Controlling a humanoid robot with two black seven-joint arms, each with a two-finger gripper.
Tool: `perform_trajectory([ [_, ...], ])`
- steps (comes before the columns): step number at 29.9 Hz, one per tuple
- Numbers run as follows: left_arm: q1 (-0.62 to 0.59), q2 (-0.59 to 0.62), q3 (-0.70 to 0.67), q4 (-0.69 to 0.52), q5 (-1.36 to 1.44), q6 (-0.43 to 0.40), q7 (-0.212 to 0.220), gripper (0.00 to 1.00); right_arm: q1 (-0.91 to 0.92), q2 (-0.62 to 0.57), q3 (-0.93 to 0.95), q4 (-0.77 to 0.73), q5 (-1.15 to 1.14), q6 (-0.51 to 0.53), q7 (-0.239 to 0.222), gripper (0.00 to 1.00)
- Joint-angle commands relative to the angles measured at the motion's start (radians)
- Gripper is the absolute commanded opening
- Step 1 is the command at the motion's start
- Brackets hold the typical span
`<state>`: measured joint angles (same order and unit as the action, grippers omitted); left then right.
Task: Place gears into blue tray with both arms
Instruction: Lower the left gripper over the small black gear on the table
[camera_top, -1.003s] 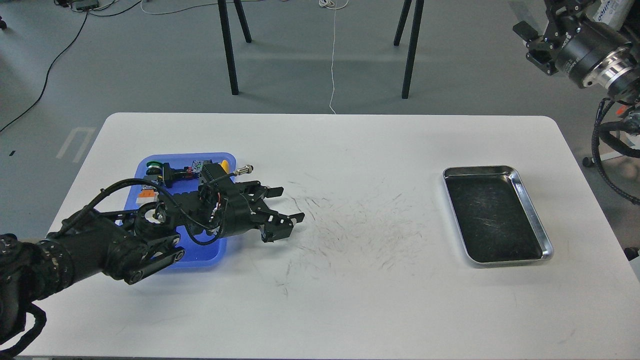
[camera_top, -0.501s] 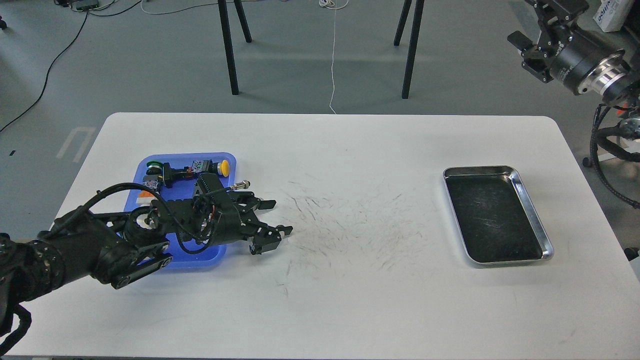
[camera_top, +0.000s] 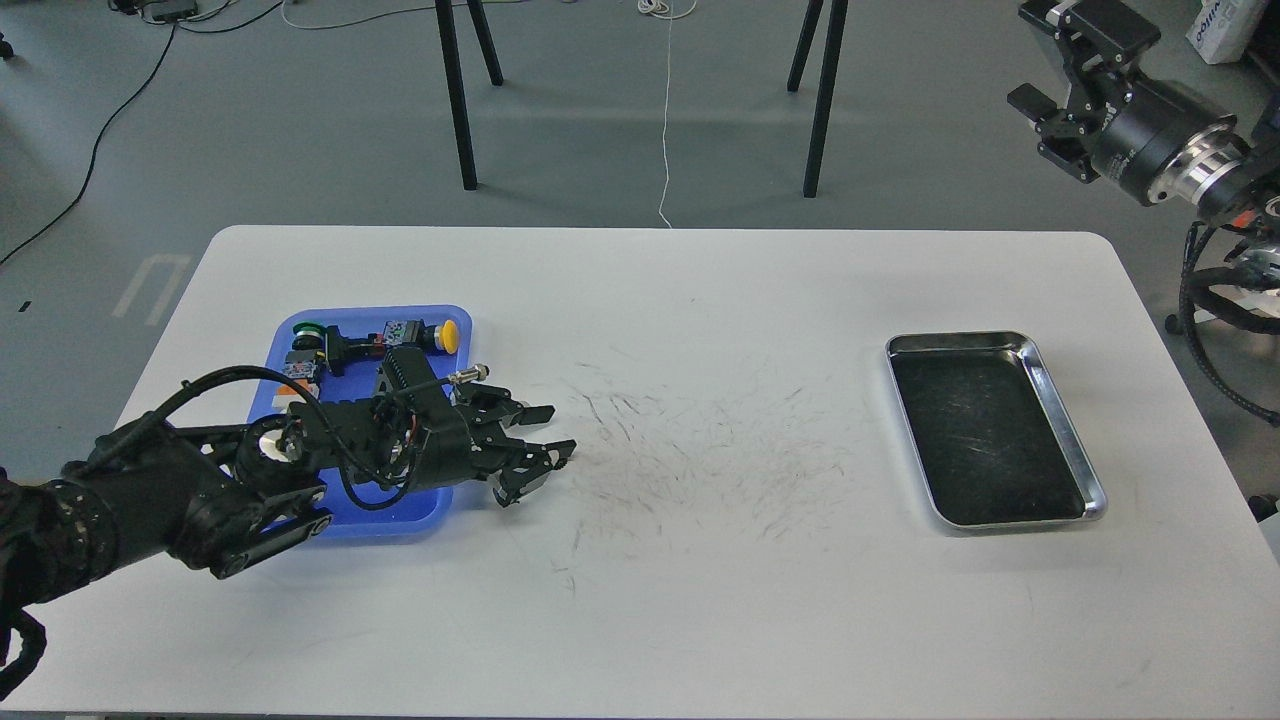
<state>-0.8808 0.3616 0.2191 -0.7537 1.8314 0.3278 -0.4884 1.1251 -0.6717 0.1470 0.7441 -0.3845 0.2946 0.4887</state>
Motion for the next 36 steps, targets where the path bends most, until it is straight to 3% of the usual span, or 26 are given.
perform_trajectory([
  [1,0.002,0.034,-0.001,-0.045,0.000,0.005,0.000,0.50,-0.001,0.000,-0.004,0.000,0.001,0.000,0.000,0.98],
  [15,-0.010,0.086,-0.003,-0.118,-0.001,0.008,0.000,0.49,-0.018,0.007,-0.024,0.001,0.001,0.000,0.000,0.98],
  [36,0.023,0.069,0.005,-0.107,0.003,0.008,0.000,0.42,-0.016,0.020,-0.047,-0.005,-0.001,-0.002,0.000,0.98],
])
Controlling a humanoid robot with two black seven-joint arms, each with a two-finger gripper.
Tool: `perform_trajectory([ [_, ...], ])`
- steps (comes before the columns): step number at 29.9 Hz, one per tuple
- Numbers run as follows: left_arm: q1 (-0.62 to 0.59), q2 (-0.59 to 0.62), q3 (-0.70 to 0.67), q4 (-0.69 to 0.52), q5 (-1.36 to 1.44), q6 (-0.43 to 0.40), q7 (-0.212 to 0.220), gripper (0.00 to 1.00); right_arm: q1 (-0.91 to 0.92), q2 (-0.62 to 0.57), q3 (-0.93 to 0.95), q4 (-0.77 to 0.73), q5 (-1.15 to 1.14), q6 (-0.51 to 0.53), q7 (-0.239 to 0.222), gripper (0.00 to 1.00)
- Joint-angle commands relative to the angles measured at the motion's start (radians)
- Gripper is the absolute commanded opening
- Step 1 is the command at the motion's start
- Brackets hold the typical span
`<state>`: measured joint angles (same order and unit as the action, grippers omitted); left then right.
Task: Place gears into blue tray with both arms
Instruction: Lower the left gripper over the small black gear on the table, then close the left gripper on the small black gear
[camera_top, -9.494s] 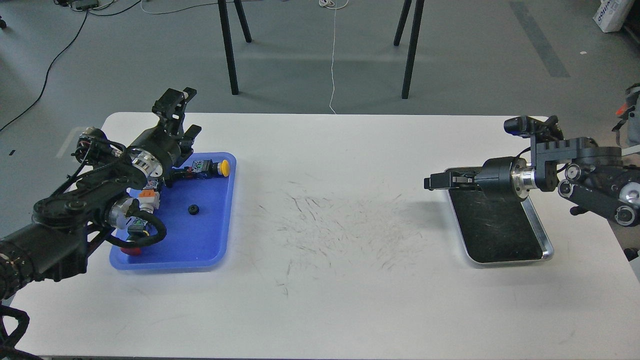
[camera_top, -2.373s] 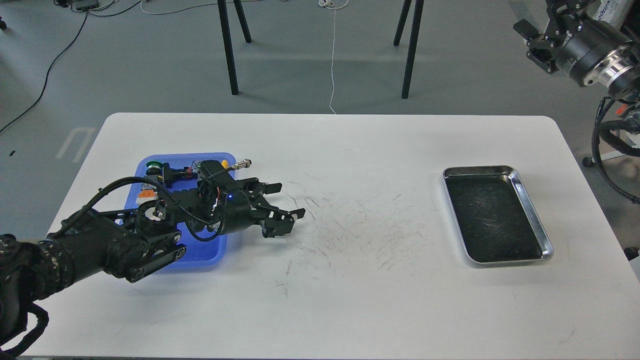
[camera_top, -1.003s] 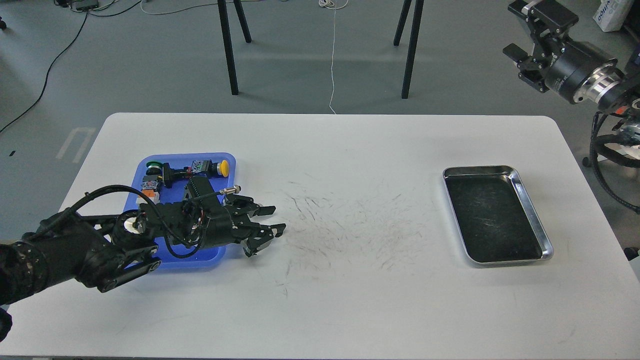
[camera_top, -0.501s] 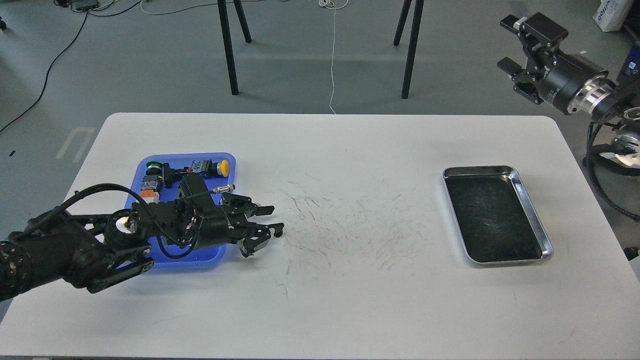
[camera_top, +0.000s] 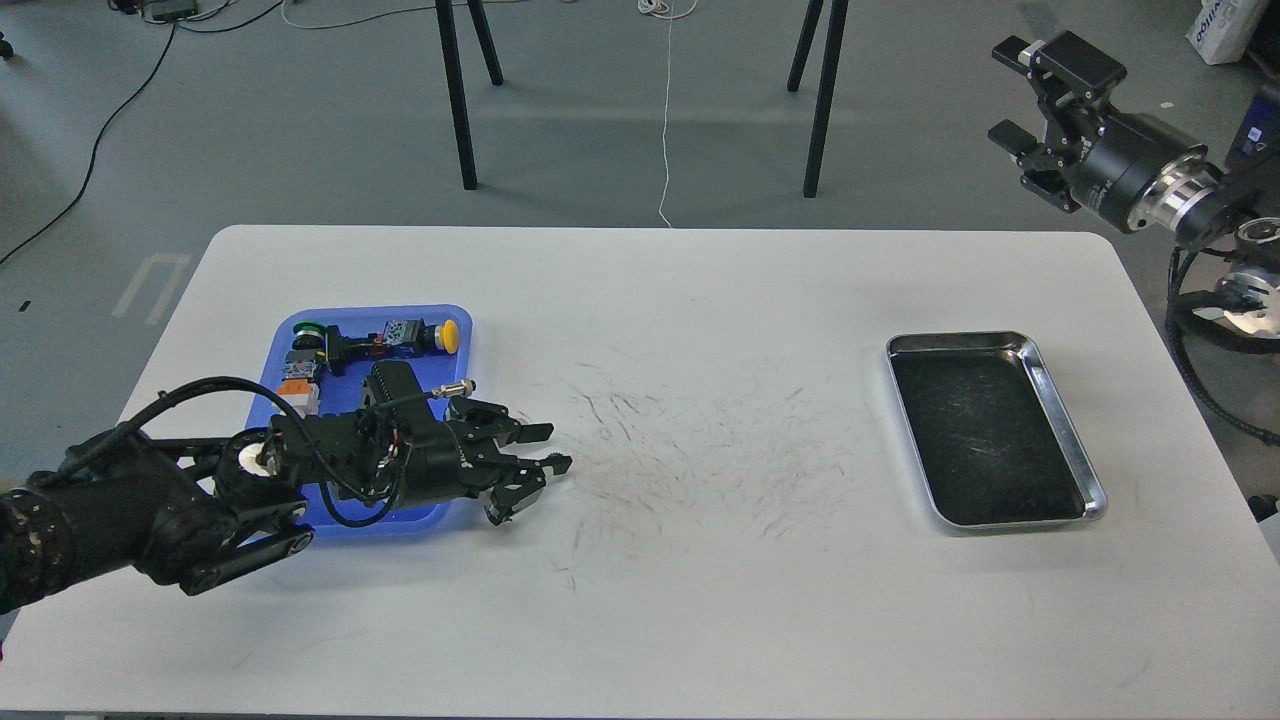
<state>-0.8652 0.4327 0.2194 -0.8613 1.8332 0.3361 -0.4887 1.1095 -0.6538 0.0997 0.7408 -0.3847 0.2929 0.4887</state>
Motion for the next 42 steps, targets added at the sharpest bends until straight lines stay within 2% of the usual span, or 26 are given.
perform_trajectory([
  [1,0.009,-0.002,0.012,0.001,0.003,0.000,0.000,0.41,0.000,0.005,0.000,-0.003,0.000,0.000,0.000,0.98],
  [16,0.020,-0.005,0.028,0.030,0.000,0.023,0.000,0.33,-0.014,0.017,-0.002,-0.015,0.000,-0.003,0.000,0.98],
  [30,0.018,-0.017,0.023,0.035,-0.012,0.023,0.000,0.33,-0.017,0.017,-0.003,-0.026,0.000,-0.003,0.000,0.98],
  [35,0.014,-0.066,0.017,0.033,-0.012,0.023,0.000,0.33,-0.017,0.017,-0.003,-0.028,0.000,-0.001,0.000,0.98],
  [42,0.011,-0.074,0.015,0.033,-0.014,0.023,0.000,0.33,-0.017,0.016,-0.003,-0.029,-0.002,-0.001,0.000,0.98],
])
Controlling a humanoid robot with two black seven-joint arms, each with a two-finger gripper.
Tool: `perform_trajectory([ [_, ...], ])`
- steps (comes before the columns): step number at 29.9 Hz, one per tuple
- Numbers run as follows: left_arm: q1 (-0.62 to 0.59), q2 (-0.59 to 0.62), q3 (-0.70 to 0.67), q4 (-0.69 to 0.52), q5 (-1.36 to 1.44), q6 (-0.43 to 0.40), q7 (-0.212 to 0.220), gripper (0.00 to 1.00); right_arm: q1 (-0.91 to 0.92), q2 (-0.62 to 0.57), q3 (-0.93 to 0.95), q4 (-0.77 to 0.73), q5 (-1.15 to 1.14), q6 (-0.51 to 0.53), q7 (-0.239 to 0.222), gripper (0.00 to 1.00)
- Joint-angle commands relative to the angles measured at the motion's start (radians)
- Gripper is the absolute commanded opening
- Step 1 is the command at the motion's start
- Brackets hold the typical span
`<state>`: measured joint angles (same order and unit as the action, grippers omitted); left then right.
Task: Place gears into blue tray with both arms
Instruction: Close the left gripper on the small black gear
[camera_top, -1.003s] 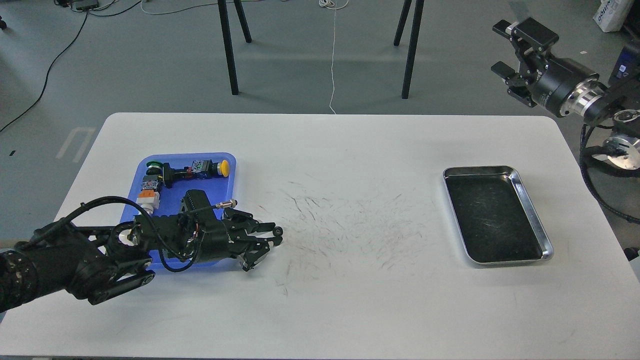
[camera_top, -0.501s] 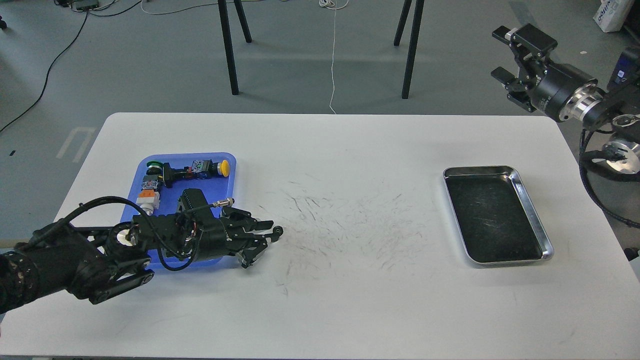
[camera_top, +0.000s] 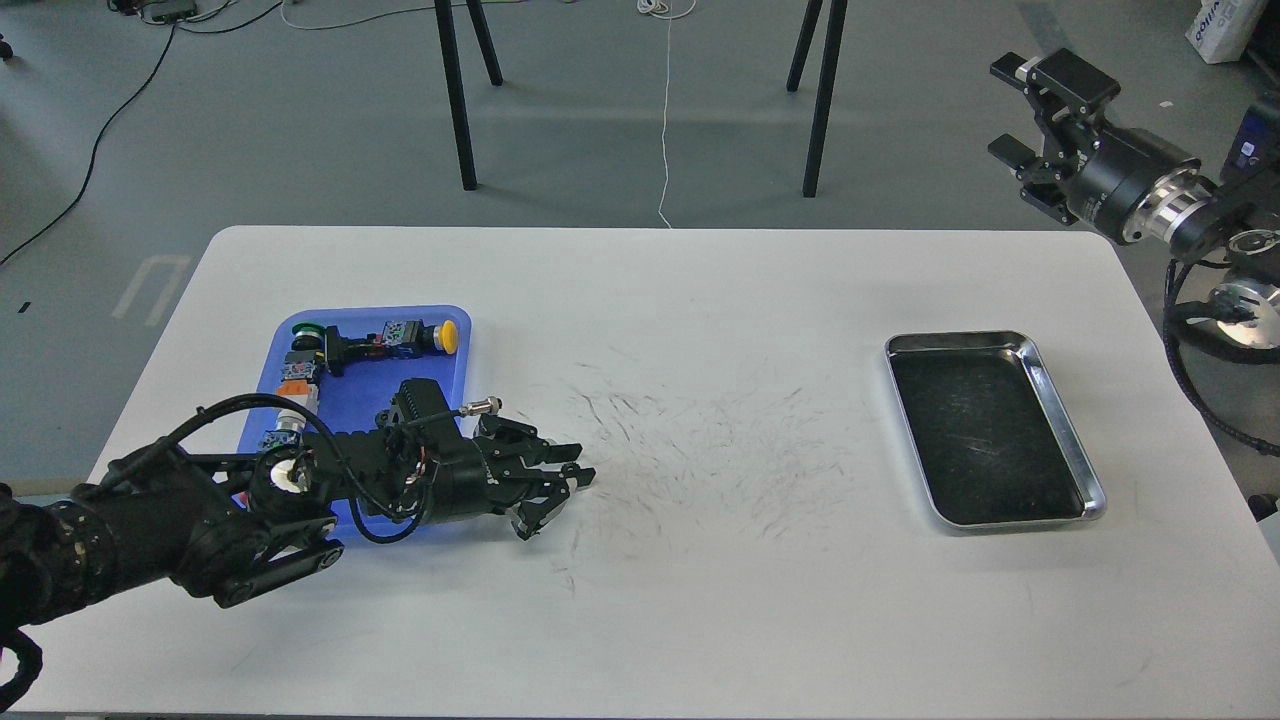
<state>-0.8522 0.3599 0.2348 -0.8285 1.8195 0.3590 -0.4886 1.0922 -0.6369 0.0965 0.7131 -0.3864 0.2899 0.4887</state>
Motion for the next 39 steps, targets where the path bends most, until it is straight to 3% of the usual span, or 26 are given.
perform_trajectory([
  [1,-0.002,-0.001,0.000,0.000,0.000,0.000,0.000,0.33,0.000,-0.003,0.000,-0.001,0.000,0.000,0.000,0.98],
  [9,-0.001,0.004,0.009,0.002,0.006,0.001,0.000,0.28,0.000,-0.001,0.000,-0.003,-0.002,0.000,0.000,0.98],
  [27,0.010,0.005,0.012,0.011,0.014,0.001,0.000,0.33,0.003,-0.003,0.000,-0.001,0.000,0.000,0.000,0.98],
  [32,0.007,0.007,0.014,0.017,0.018,0.024,0.000,0.21,0.003,-0.003,0.000,-0.001,0.000,0.000,0.000,0.98],
  [39,-0.004,0.013,0.012,0.019,0.018,0.037,0.000,0.13,0.002,-0.003,0.000,-0.001,0.000,0.000,0.000,0.98],
])
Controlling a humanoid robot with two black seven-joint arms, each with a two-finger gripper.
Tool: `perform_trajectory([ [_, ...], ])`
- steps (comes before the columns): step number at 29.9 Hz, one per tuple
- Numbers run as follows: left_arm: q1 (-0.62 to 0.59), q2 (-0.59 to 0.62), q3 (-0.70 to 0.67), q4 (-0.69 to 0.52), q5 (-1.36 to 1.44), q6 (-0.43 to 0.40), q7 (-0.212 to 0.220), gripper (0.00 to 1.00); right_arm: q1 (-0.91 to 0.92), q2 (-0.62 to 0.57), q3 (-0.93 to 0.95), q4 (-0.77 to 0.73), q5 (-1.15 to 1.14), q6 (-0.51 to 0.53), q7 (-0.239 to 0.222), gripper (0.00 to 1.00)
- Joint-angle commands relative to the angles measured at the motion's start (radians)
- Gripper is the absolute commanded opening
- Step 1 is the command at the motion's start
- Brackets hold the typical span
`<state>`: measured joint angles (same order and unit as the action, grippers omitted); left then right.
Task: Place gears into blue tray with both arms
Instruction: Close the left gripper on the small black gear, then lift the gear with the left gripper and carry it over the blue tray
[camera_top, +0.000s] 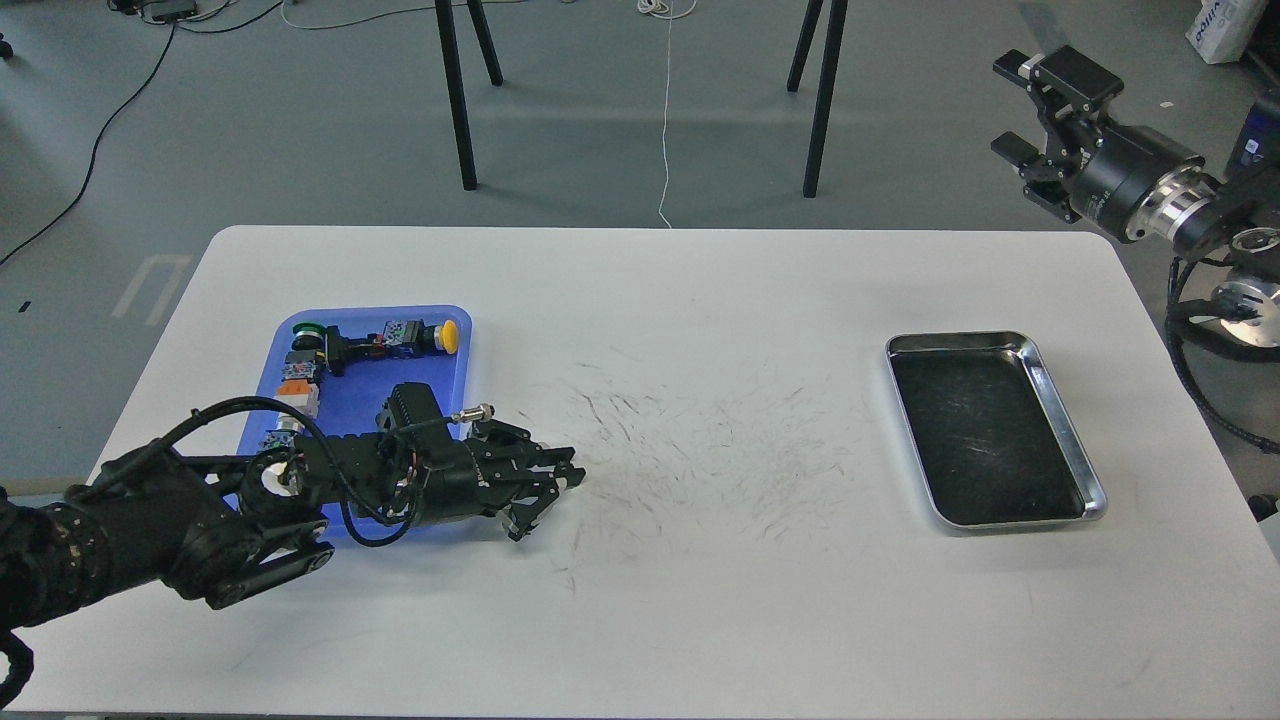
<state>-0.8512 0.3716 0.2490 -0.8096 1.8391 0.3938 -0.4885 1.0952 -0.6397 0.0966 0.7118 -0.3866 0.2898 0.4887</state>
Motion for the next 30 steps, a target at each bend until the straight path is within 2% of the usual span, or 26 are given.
perform_trajectory([
  [1,-0.005,0.001,-0.002,0.000,-0.001,0.002,0.000,0.13,-0.001,0.000,0.000,0.000,0.000,0.000,0.000,0.98],
  [16,-0.181,0.104,-0.011,-0.040,-0.081,-0.012,0.000,0.13,-0.018,-0.001,0.002,0.001,0.003,0.005,0.000,0.98],
  [24,-0.187,0.176,0.007,-0.057,-0.072,-0.012,0.000,0.14,-0.029,0.003,0.003,0.008,0.003,0.005,0.000,0.98],
  [30,-0.187,0.239,0.081,-0.057,-0.054,-0.007,0.000,0.14,-0.028,0.005,0.006,0.018,0.005,0.005,0.000,0.98],
])
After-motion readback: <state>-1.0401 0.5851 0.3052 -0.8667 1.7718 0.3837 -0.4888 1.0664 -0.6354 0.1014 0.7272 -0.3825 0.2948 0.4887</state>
